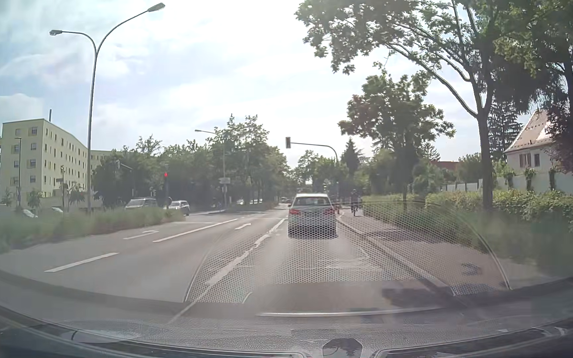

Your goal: Follow the waypoints while adhering to traffic rules and regulations

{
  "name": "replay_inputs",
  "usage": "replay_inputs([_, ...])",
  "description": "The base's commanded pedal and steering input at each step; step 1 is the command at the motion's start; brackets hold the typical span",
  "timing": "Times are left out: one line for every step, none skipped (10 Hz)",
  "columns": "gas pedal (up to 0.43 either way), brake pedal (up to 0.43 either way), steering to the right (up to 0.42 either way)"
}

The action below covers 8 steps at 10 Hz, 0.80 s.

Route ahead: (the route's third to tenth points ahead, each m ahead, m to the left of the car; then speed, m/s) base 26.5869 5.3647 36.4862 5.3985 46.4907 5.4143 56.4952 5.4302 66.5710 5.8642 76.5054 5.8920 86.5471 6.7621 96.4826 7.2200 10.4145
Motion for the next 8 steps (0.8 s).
replay_inputs([0.098,0.0,-0.003])
replay_inputs([0.098,0.0,-0.003])
replay_inputs([0.098,0.0,-0.003])
replay_inputs([0.098,0.0,-0.003])
replay_inputs([0.098,0.0,-0.003])
replay_inputs([0.098,0.0,-0.003])
replay_inputs([0.098,0.0,-0.003])
replay_inputs([0.098,0.0,-0.003])
